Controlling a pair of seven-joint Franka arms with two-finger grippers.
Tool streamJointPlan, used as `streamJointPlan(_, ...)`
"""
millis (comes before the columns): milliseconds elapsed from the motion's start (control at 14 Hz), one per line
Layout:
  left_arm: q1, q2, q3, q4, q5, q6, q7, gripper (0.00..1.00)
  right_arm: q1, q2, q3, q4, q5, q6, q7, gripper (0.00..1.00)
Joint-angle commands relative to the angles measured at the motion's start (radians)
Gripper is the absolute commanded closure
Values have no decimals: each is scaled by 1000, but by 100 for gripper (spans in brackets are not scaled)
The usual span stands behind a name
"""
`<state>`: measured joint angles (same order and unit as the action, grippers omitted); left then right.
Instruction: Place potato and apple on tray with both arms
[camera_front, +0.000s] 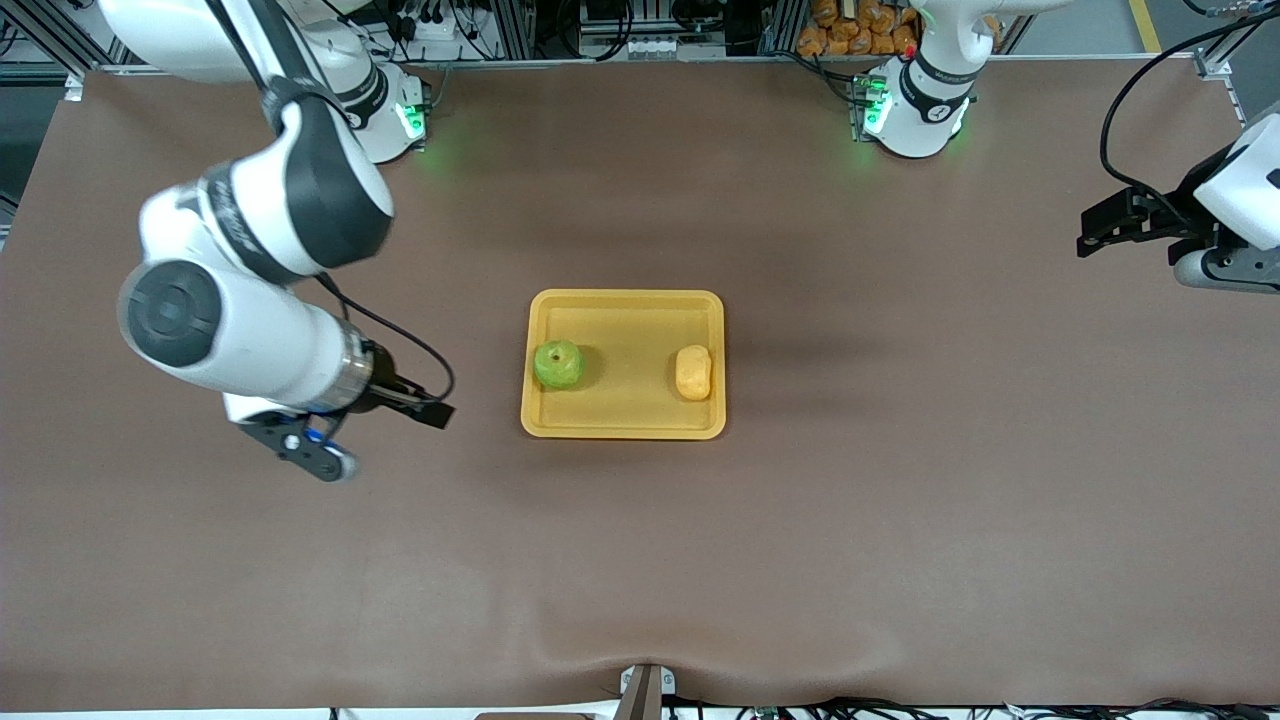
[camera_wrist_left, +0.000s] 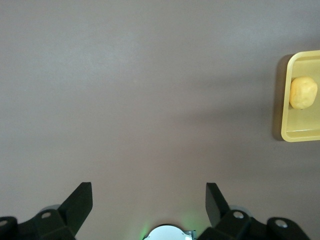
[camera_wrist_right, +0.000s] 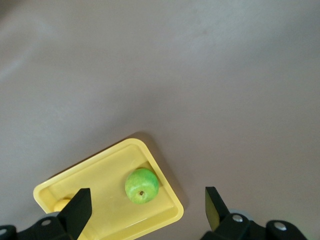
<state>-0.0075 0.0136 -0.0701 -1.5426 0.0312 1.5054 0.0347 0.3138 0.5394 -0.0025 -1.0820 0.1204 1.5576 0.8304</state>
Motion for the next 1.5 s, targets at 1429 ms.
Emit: streamJointPlan(1429,15,-12,-25,16,-28,30,-32,0,-306,-444,-10,-212,-131,-292,-880,0)
